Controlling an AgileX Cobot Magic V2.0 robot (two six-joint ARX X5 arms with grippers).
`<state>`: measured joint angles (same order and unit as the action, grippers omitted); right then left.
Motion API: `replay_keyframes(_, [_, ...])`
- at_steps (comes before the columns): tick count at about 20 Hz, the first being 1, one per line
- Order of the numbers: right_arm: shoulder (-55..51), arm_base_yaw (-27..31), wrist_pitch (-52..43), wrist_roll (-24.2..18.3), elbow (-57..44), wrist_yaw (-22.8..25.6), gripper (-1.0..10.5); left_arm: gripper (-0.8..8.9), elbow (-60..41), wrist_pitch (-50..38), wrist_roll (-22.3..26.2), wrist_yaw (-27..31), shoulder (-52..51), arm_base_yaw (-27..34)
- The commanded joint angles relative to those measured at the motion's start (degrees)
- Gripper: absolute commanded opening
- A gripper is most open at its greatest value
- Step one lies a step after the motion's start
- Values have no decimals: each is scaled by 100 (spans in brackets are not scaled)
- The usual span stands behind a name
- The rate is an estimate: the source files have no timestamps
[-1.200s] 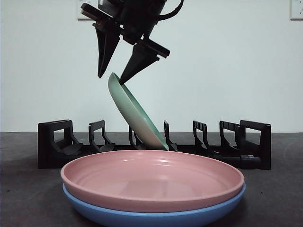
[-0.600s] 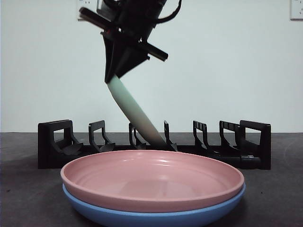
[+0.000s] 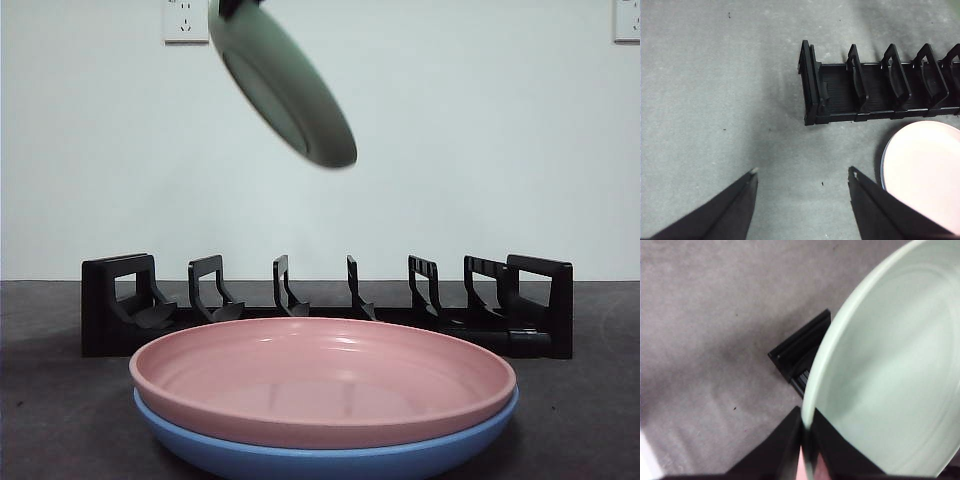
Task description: Place the plate
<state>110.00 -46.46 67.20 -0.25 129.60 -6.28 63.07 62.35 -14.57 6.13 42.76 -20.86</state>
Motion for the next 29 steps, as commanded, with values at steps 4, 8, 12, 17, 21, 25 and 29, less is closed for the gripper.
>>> replay_keyframes(4, [-1027,-131,-1014,-201,-1110,177,15,280,109,-70,-4,33,28,-9])
replay_keyframes(8, [-2378,-280,-2227,-291,-3237,603,15,280,109,-68,-7,31,28,-9])
replay_keyframes(12, [-3738,-603,-3528,-326,-5278,1423,15,280,109,-68,-92,31,28,-9])
replay_keyframes(17, [-4732,-1478,-3523,-723,-6778,2208,15,280,109,-66,-157,31,28,-9])
replay_keyframes(21, [-4747,-2415,-2732,-1298,-7211,2481,15,280,109,-61,-160,31,28,-9])
replay_keyframes(25, [-4616,-3053,-2490,-1718,-7434,2249,15,280,109,-61,-177,31,28,-9])
replay_keyframes(29, [-4107,-3141,-2435,-1849,-7434,2002,15,280,109,-59,-262,31,28,-9])
